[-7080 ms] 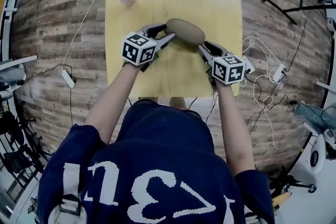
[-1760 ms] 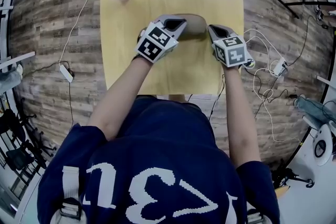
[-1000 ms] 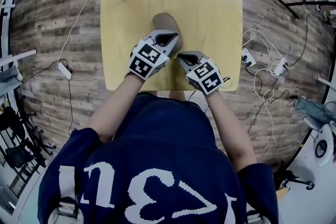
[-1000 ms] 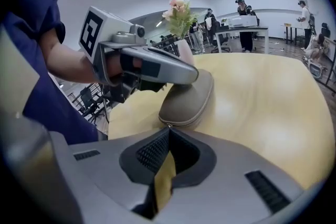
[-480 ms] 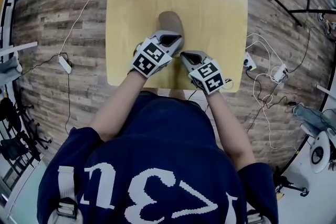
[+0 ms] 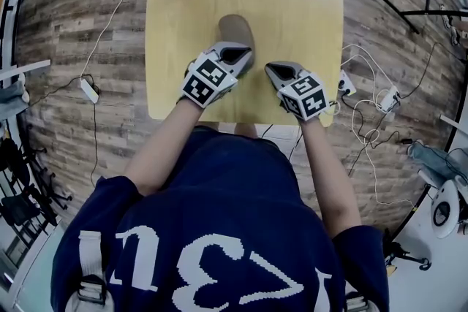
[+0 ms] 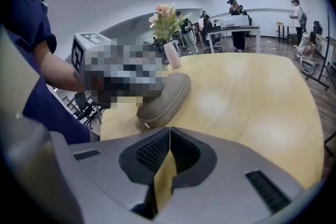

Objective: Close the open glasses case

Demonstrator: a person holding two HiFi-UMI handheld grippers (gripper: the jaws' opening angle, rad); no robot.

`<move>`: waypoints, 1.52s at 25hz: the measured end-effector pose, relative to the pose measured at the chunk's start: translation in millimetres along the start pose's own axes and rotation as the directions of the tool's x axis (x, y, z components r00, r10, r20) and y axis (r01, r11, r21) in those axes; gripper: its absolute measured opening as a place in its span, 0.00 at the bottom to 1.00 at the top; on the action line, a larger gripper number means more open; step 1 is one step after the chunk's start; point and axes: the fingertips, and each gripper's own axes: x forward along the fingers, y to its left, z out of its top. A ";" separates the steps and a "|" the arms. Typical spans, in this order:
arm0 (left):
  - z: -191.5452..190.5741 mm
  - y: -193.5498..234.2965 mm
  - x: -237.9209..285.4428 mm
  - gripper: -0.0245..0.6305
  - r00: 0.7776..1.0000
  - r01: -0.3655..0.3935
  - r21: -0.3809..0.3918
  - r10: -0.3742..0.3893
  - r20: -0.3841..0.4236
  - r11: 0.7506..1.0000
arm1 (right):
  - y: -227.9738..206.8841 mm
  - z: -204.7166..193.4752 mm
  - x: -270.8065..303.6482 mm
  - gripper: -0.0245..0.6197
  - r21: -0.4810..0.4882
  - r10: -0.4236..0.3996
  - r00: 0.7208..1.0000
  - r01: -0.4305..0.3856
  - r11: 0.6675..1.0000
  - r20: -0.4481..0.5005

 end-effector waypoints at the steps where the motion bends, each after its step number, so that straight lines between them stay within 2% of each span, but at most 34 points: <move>1: -0.3 -0.1 0.2 0.06 1.000 0.001 0.000 -0.001 0.001 1.000 | 11.3 -2.7 7.0 0.08 -0.001 0.021 1.000 -0.021 1.000 -0.018; 3: -0.8 -0.7 0.4 0.06 1.000 0.002 -0.001 -0.002 0.001 1.000 | 31.5 -7.9 19.7 0.09 -0.005 0.055 0.997 -0.055 0.998 -0.049; 5: -0.5 -0.6 0.4 0.06 1.000 0.004 -0.003 -0.004 0.003 1.000 | 45.0 -10.2 29.8 0.18 -0.009 0.066 0.995 -0.067 0.998 -0.070; 8: 0.2 1.1 -0.2 0.06 1.000 0.004 -0.010 -0.004 0.007 1.000 | 50.6 -8.0 39.3 0.21 -0.014 0.026 0.996 -0.027 1.000 -0.087; 12: -0.4 1.7 -0.5 0.06 1.000 0.005 -0.020 -0.005 0.011 1.000 | 46.9 -8.0 43.1 0.18 0.037 -0.032 0.995 0.036 0.999 -0.092; 15: -0.4 2.1 -0.3 0.06 1.000 0.001 -0.021 0.000 0.012 1.000 | 44.8 -6.6 43.7 0.16 0.097 -0.044 0.996 0.052 0.994 -0.080; 27: 0.0 2.3 -0.2 0.06 1.000 0.006 -0.036 -0.005 0.026 0.999 | 50.0 -5.3 38.9 0.12 0.238 0.059 0.998 -0.057 0.970 -0.002; 30: 1.5 3.2 -1.2 0.06 0.999 0.006 -0.044 -0.005 0.031 0.999 | 46.9 -2.1 38.1 0.12 0.239 0.045 0.999 -0.048 0.970 0.015; 35: 3.4 3.1 -2.8 0.06 0.998 0.038 -0.079 -0.035 0.047 0.996 | 47.3 -2.5 38.1 0.09 0.173 0.023 1.000 -0.023 0.985 0.004; 38: 3.4 13.3 -10.1 0.06 0.998 -0.005 -0.074 0.009 0.057 0.997 | 48.3 -4.3 36.5 0.08 0.156 0.021 1.000 -0.022 0.988 0.005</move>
